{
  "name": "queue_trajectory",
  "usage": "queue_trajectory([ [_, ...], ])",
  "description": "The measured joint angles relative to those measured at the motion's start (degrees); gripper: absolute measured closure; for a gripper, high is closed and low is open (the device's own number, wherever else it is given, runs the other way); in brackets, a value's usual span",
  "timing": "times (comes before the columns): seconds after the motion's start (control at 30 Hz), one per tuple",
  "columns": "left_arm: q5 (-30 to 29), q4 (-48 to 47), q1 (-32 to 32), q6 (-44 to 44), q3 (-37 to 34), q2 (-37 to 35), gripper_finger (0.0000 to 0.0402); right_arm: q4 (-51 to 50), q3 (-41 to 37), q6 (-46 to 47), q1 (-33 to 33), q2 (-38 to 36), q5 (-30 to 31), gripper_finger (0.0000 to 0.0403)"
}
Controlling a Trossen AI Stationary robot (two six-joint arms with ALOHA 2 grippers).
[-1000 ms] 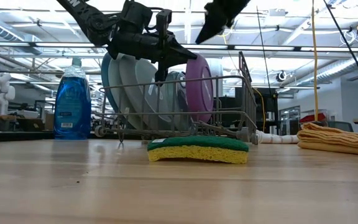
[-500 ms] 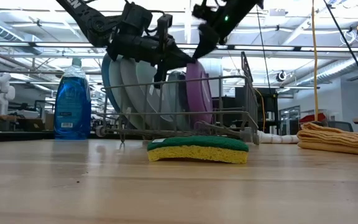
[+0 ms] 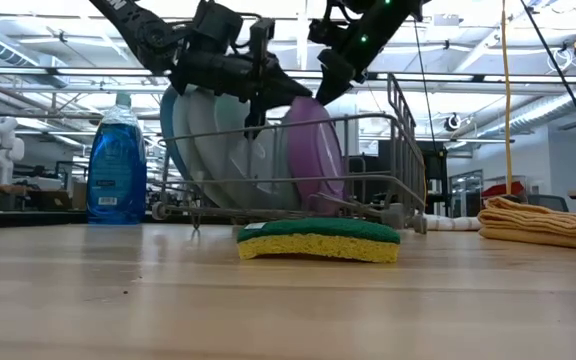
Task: Sort dishes
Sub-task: Put the purple plate in the dish rack
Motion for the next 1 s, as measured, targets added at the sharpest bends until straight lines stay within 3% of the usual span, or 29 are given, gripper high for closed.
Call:
queue_trajectory([
  [0.53,1.1,-3.9,-0.2,0.5,0.3,-11.6,0.0371,-1.0,-0.2,1.4,-0.4,0.2,0.9,0.0402],
  [0.73,-2.3,-8.3,-2.7,6.5,0.6,-10.6,0.0335,-1.4,-0.4,1.5,-0.4,0.4,-0.2,0.0402],
  [1.0,-5.6,-7.2,-4.0,6.2,0.6,-9.5,0.0277,-0.5,-0.3,1.8,0.3,0.4,-0.9,0.0402],
])
